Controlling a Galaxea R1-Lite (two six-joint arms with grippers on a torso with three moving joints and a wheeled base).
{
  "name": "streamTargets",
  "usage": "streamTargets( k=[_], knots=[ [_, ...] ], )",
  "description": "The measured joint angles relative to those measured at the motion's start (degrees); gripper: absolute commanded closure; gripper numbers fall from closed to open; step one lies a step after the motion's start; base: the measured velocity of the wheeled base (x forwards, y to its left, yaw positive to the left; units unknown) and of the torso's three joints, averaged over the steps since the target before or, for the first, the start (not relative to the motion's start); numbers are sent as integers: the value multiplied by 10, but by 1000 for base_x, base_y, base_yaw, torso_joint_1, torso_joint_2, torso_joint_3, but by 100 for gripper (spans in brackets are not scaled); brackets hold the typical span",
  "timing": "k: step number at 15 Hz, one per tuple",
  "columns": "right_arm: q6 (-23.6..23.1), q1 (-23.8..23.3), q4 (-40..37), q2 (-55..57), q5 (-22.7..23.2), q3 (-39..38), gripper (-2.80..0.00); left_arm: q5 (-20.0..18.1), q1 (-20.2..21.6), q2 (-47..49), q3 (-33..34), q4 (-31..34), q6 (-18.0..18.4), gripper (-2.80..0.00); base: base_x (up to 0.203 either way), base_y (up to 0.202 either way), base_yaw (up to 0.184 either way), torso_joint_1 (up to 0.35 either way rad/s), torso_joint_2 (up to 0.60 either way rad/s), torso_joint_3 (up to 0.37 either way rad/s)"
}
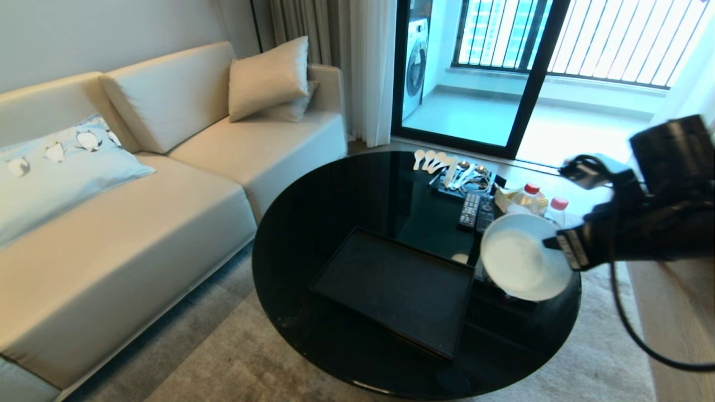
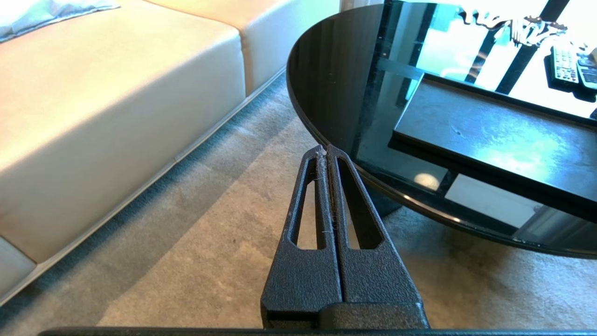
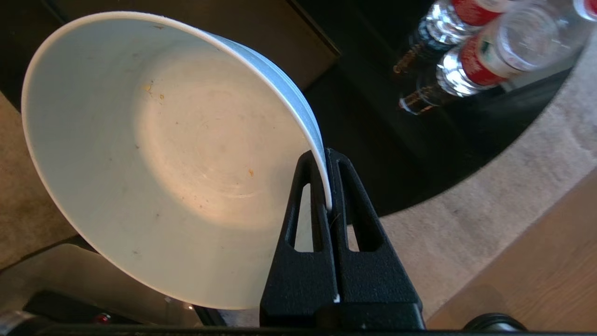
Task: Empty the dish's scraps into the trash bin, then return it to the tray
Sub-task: Put the bowl back to the table
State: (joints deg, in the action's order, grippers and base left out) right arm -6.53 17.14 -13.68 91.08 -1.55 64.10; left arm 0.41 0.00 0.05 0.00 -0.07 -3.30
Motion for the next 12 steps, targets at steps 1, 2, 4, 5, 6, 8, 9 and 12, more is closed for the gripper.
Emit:
streamTargets(
  k=[1, 2, 4, 5, 6, 8, 9, 12],
  knots=[
    [32, 28, -17, 62, -17, 60, 0, 0, 0, 0, 0, 0, 0, 0, 0, 0, 0, 0, 0, 0],
    [70, 59, -42, 126, -32, 128, 0, 0, 0, 0, 0, 0, 0, 0, 0, 0, 0, 0, 0, 0],
    [155, 110, -115, 237, -53, 246, 0, 0, 0, 0, 0, 0, 0, 0, 0, 0, 0, 0, 0, 0],
    [204, 129, -156, 289, -63, 298, 0, 0, 0, 0, 0, 0, 0, 0, 0, 0, 0, 0, 0, 0],
    [243, 142, -190, 330, -72, 336, 0, 0, 0, 0, 0, 0, 0, 0, 0, 0, 0, 0, 0, 0],
    [310, 164, -250, 408, -84, 392, 0, 0, 0, 0, 0, 0, 0, 0, 0, 0, 0, 0, 0, 0],
    [331, 169, -261, 436, -87, 409, 0, 0, 0, 0, 0, 0, 0, 0, 0, 0, 0, 0, 0, 0],
    [377, 174, -239, 498, -88, 444, 0, 0, 0, 0, 0, 0, 0, 0, 0, 0, 0, 0, 0, 0]
  ],
)
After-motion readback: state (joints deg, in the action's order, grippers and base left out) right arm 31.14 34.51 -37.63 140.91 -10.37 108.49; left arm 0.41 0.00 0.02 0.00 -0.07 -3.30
